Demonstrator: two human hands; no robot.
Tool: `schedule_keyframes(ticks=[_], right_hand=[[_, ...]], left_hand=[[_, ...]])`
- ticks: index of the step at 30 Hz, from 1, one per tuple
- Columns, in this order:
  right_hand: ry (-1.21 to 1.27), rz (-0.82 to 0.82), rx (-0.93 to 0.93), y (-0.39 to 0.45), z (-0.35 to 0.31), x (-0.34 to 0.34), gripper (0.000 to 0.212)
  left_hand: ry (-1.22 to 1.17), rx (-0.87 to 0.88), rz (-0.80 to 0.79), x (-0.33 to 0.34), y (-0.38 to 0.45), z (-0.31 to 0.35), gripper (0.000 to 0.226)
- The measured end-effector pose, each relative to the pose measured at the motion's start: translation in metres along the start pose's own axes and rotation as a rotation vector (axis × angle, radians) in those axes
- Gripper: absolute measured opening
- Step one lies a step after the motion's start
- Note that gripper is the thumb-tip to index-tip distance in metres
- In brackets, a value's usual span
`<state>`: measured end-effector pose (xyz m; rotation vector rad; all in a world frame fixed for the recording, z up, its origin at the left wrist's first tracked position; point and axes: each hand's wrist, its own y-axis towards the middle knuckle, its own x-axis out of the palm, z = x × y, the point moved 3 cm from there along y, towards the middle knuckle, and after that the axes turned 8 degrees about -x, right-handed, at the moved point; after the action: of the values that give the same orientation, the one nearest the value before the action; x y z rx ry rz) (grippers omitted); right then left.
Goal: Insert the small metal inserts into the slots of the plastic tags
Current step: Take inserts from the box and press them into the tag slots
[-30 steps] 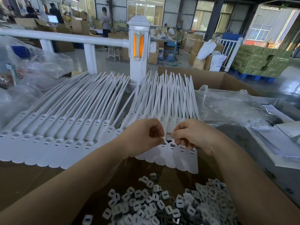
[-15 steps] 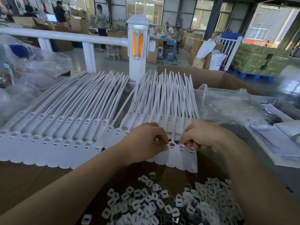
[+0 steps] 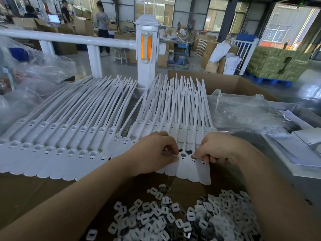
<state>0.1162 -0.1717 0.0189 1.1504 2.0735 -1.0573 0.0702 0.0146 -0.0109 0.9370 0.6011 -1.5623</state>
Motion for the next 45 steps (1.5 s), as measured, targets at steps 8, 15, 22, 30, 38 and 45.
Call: schedule_keyframes(ticks=[8, 15, 22, 30, 38, 45], right_hand=[[0.026, -0.002, -0.082, 0.003, 0.003, -0.002, 0.014], [-0.118, -0.333, -0.572, -0.014, -0.038, 0.026, 0.012], [-0.224, -0.43, -0.687, -0.019, -0.061, 0.052, 0.019], [-0.31, -0.404, -0.674, -0.019, -0.065, 0.06, 0.015], [-0.064, -0.284, -0.663, -0.018, -0.059, 0.045, 0.012], [0.335, 0.203, -0.452, -0.004, -0.036, 0.012, 0.011]], left_hand=[[-0.037, -0.035, -0.037, -0.003, 0.002, -0.003, 0.01], [-0.493, -0.165, -0.01, -0.013, 0.003, -0.014, 0.023], [-0.595, -0.182, -0.013, -0.011, 0.004, -0.018, 0.021], [-0.615, -0.186, -0.013, -0.011, 0.004, -0.019, 0.027], [-0.592, -0.164, -0.014, -0.012, 0.002, -0.018, 0.017], [-0.595, -0.188, 0.043, -0.015, 0.003, -0.015, 0.008]])
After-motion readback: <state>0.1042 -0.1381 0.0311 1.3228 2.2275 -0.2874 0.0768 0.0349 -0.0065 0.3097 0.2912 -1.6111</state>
